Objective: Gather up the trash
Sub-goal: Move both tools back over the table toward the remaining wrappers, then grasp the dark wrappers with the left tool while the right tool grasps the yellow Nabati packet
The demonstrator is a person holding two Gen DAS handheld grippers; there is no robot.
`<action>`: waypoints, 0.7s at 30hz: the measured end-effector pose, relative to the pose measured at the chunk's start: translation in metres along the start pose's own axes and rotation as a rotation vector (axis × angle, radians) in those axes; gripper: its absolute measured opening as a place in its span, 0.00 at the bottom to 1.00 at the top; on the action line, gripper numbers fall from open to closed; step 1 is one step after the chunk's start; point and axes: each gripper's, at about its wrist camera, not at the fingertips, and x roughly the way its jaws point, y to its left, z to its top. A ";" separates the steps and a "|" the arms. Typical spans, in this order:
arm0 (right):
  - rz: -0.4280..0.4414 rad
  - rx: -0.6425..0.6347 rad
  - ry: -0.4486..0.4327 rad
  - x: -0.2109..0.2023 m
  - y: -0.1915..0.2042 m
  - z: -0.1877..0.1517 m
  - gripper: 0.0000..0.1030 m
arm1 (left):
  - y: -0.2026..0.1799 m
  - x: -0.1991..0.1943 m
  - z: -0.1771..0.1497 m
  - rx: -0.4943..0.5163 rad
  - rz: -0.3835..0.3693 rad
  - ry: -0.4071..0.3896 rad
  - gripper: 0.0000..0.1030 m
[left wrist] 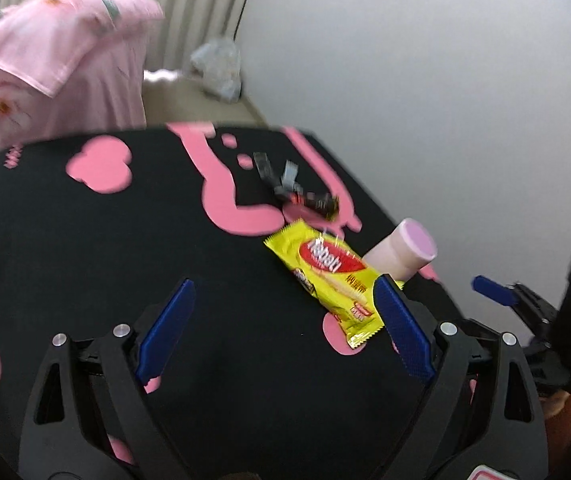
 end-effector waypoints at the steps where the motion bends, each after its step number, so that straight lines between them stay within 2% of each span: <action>1: -0.005 0.004 0.010 0.002 -0.005 -0.004 0.70 | -0.004 0.009 0.003 0.012 0.019 0.006 0.84; 4: -0.018 -0.009 0.025 0.007 -0.008 -0.008 0.70 | -0.010 0.022 0.018 0.061 0.075 -0.040 0.84; 8: -0.042 -0.022 0.025 0.012 -0.010 -0.011 0.70 | -0.017 0.053 0.052 0.131 0.038 -0.046 0.87; 11: -0.058 -0.003 0.022 0.011 -0.016 -0.012 0.70 | -0.017 0.082 0.072 0.135 0.037 0.000 0.88; 14: -0.044 0.032 0.022 0.007 -0.024 -0.015 0.70 | -0.019 0.110 0.080 0.126 0.061 0.080 0.88; 18: -0.034 0.038 0.044 0.010 -0.027 -0.014 0.70 | -0.022 0.126 0.086 0.132 0.085 0.092 0.87; 21: -0.045 0.025 0.054 0.014 -0.024 -0.011 0.70 | -0.022 0.136 0.087 0.146 0.120 0.129 0.80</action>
